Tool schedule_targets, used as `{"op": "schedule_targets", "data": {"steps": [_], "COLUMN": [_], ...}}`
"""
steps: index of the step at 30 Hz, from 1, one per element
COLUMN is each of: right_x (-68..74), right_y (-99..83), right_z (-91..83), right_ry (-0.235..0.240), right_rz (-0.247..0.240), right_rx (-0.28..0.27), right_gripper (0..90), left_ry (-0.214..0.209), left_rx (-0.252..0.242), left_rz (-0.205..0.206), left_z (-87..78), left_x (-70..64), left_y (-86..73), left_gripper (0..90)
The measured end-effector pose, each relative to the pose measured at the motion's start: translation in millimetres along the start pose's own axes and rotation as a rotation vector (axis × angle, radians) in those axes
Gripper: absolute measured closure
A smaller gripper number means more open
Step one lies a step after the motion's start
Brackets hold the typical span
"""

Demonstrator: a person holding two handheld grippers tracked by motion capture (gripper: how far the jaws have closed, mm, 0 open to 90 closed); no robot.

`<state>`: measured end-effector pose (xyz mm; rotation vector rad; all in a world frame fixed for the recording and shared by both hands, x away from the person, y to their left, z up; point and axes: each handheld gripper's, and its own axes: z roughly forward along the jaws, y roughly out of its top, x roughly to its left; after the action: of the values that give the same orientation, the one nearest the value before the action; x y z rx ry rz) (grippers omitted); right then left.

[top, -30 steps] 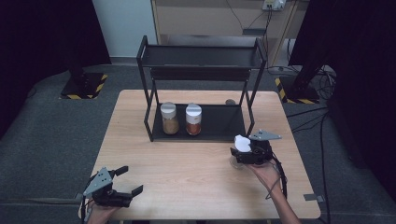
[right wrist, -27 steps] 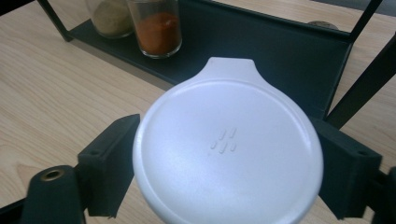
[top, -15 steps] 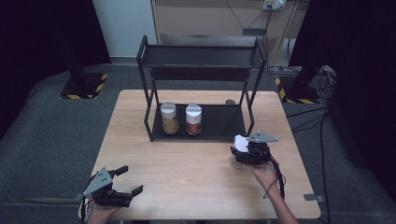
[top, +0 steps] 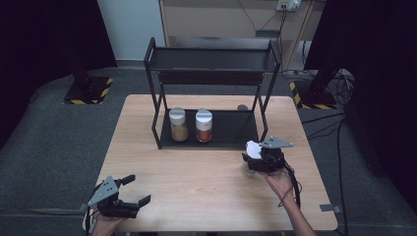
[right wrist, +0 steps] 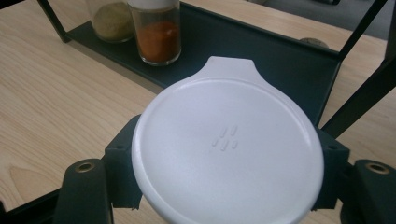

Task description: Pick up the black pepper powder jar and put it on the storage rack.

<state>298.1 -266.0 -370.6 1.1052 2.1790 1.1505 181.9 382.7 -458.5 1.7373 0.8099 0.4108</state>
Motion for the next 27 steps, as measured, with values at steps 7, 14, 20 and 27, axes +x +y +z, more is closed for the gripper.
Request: {"op": "schedule_targets", "data": {"steps": [7,14,20,27], "right_x": [-0.6,-2.7,1.3,6.8], "right_y": [16.2,37.0,52.2,66.8], "right_z": [-8.1,-11.7,-9.7,-3.2], "right_ry": [0.009,0.058,0.088,0.112], "right_rz": [-0.021,-0.034,-0.067,-0.093], "right_rx": [-0.014,-0.027,-0.028,-0.023], "right_gripper": [31.0,31.0,31.0,31.0], "left_ry": [-0.002,-0.002,-0.003,-0.002], "left_rx": [0.000,0.000,-0.001,-0.003], "left_rz": [-0.002,-0.005,-0.008,-0.008], "left_z": [0.1,0.3,0.3,-0.2], "left_x": [0.3,1.0,1.6,1.5], "left_y": [-0.1,-0.3,-0.6,-0.7], "left_gripper": [1.7,1.7,1.7,1.7]}}
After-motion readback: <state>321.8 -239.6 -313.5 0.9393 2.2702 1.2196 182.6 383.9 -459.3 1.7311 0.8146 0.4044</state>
